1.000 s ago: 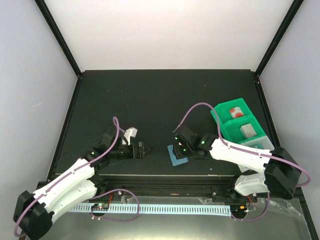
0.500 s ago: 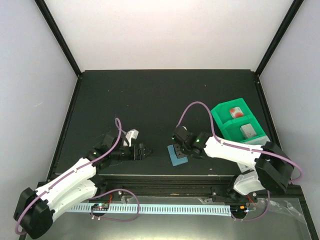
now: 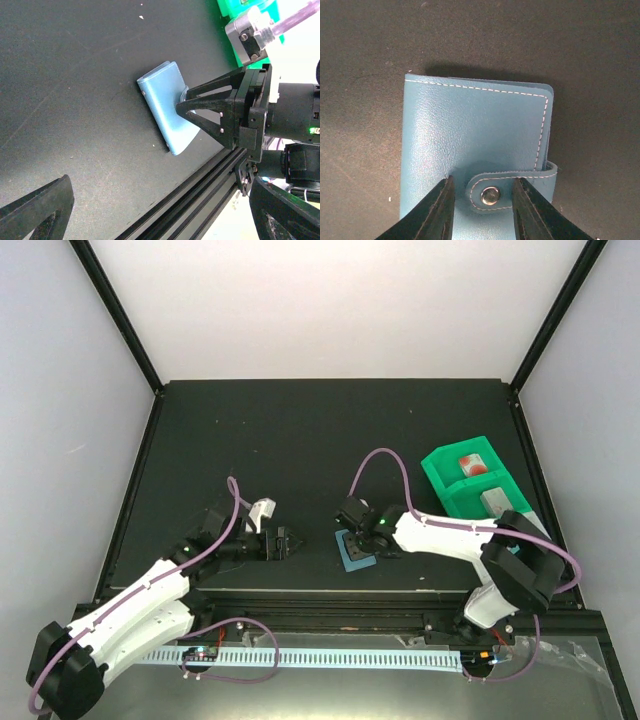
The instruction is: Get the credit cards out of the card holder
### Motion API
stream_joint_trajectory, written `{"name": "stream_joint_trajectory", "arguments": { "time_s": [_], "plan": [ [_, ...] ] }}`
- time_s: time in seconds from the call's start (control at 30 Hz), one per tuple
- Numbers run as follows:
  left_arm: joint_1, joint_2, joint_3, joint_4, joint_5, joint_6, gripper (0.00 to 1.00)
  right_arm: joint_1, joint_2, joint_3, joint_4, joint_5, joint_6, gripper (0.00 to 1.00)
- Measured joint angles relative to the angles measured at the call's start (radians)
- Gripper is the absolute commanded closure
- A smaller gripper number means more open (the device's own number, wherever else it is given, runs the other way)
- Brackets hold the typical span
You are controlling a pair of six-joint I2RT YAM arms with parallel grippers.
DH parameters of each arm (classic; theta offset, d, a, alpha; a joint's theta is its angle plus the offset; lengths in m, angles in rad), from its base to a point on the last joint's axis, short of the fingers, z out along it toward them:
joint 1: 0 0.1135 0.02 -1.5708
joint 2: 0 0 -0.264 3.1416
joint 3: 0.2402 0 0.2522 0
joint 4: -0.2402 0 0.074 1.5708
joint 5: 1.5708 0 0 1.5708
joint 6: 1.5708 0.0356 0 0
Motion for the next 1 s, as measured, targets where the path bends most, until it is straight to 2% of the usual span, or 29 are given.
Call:
{"name": "stream_joint_trajectory", "arguments": {
  "time_s": [0.23, 0.57, 0.73, 1.0],
  "plan": [
    [0.000, 0.000, 0.000, 0.000, -0.002, 0.000, 0.02, 0.017, 0.035, 0.020, -0.006, 0.041, 0.002, 0.68],
    [0.000, 0.000, 0.000, 0.000, -0.002, -0.001, 0.02, 0.049, 0.062, 0.043, -0.018, 0.117, 0.021, 0.92],
    [0.000, 0.000, -0.002, 0.000, -0.002, -0.001, 0.02, 0.059, 0.061, 0.043, -0.024, 0.139, 0.024, 0.99],
    [0.000, 0.000, -0.018, -0.001, -0.007, -0.001, 0.04, 0.066, 0.047, 0.043, -0.026, 0.149, 0.025, 0.99]
  ]
}}
